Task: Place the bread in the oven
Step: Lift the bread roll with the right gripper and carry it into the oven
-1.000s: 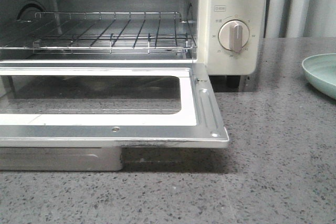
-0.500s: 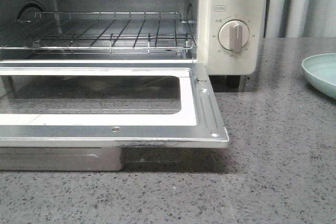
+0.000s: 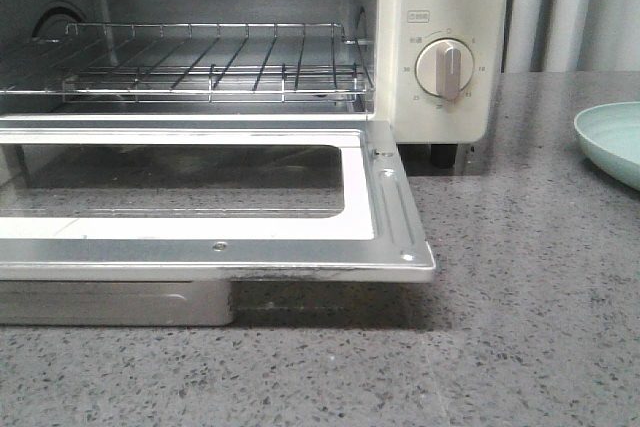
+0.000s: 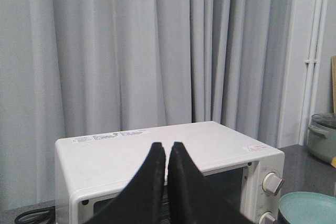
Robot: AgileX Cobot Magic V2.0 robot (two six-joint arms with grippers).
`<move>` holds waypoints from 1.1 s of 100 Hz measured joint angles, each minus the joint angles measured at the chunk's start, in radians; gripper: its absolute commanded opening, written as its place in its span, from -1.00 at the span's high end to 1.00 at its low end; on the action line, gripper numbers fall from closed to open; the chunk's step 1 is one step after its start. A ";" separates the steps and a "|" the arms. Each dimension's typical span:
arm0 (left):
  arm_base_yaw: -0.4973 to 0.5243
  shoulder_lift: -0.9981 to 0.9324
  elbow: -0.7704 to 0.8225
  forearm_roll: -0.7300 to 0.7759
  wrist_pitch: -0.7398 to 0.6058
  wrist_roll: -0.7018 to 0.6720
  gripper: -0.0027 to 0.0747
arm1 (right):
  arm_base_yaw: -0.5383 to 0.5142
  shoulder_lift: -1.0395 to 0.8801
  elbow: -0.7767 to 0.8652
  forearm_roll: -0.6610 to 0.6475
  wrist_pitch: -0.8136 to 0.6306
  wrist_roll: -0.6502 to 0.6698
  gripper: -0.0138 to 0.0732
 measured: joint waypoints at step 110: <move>0.000 0.000 0.000 -0.039 -0.057 0.000 0.99 | 0.632 0.407 -0.242 -0.035 -0.086 -0.180 0.84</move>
